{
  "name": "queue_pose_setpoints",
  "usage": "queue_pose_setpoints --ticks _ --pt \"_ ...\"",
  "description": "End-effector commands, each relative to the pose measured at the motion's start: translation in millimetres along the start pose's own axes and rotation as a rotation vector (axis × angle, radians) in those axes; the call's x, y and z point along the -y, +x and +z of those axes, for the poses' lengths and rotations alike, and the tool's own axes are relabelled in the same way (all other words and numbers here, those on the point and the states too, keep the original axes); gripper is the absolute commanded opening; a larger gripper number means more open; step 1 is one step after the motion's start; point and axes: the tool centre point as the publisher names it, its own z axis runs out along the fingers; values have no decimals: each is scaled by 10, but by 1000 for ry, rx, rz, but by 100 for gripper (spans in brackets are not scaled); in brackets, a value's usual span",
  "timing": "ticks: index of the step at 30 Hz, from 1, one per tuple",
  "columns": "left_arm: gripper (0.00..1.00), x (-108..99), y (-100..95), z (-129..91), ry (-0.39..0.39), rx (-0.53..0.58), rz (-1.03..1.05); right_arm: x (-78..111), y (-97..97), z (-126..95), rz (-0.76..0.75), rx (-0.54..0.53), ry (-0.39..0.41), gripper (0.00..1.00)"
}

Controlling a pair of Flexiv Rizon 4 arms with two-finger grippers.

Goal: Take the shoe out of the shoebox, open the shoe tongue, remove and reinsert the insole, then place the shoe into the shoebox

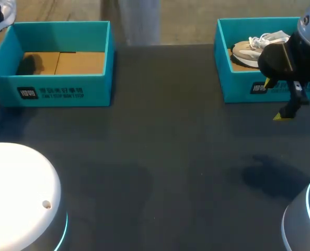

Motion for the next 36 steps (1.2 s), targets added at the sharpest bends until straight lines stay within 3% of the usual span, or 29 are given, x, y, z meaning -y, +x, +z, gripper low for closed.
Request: queue_pose_setpoints --ticks 1,3,9,32,35,36 --pt "0 -118 -60 -58 -92 -45 336 -14 -16 9 1 -4 3 100" --pt "0 -171 -105 -83 -145 -28 424 -14 -16 9 1 -4 3 100" --pt "0 -350 -232 -159 -172 -62 746 -14 -16 9 1 -4 3 100" --pt "0 -350 -232 -159 -172 -62 746 -14 -16 9 1 -4 3 100" --pt "0 -328 -305 -184 -220 -79 896 -14 -16 9 1 -4 3 100" --pt "0 -318 -329 -185 -200 -61 940 -14 -16 9 1 -4 3 100"
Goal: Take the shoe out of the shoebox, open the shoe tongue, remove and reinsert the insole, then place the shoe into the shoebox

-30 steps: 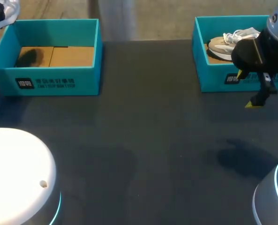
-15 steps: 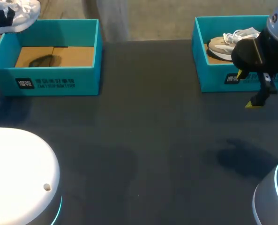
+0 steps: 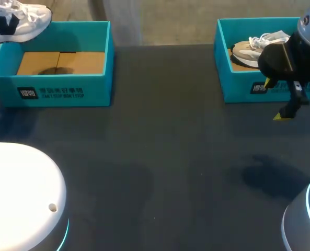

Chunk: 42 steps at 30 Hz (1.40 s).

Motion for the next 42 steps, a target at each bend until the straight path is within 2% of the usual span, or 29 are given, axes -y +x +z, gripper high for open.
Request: queue_pose_setpoints --ticks 1,2,3,4,6,33,36,42 --pt "0 -59 -49 -24 -31 -1 152 -14 -16 9 1 -4 3 100" --pt "0 -80 -80 -15 -38 12 248 -14 -16 9 1 -4 3 100" --pt "0 -124 -91 -8 -14 45 238 -14 -16 9 1 -4 3 100" --pt "0 -160 -112 2 -34 27 226 -14 -16 9 1 -4 3 100" --pt "0 -203 -129 9 -13 88 285 -14 -16 9 1 -4 3 100" --pt "0 -187 -169 36 -13 56 344 -14 -16 9 1 -4 3 100" --pt "0 -153 -229 47 28 149 427 -14 -16 9 1 -4 3 100" --pt "0 -125 -346 63 15 183 473 -14 -16 9 1 -4 3 100"
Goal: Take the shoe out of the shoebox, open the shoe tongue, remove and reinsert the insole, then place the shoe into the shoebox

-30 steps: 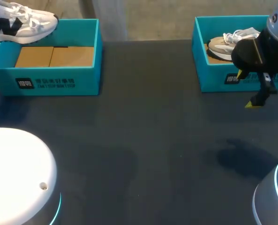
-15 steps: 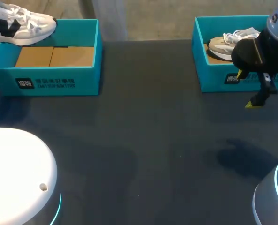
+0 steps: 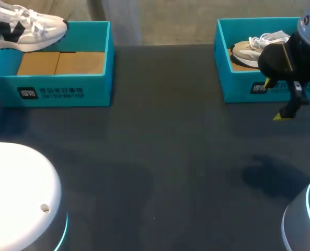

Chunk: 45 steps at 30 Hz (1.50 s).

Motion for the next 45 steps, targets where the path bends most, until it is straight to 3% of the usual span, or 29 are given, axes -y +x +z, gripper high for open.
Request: queue_pose_setpoints --ticks 1,11,17,30,45 --pt "0 -40 -13 25 -7 23 25 -14 -17 9 1 -4 3 100" --pt "0 -169 -312 342 -57 41 62 -14 -17 9 1 -4 3 100" --pt "0 -253 -496 644 -110 43 70 -14 -17 9 1 -4 3 100" --pt "0 -457 -725 1143 -71 54 62 -14 -17 9 1 -4 3 100" --pt "0 -478 -869 1618 -82 30 94 -14 -17 9 1 -4 3 100"
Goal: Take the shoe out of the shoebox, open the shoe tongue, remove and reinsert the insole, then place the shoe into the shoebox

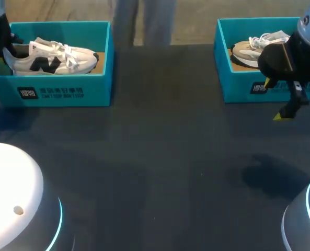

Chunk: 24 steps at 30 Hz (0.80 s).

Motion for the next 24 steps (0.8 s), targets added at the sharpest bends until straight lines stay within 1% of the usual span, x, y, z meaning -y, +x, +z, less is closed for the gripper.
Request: queue_pose_setpoints --ticks 1,10,18,24 --pt "0 9 -27 133 -10 -1 8 -14 -16 9 1 -4 3 100" --pt "0 62 -55 329 9 -6 7 -14 -16 9 1 -4 3 100" --pt "0 57 -89 521 23 -34 12 -14 -16 9 1 -4 3 100" --pt "0 48 -97 631 27 -34 11 -14 -16 9 1 -4 3 100"
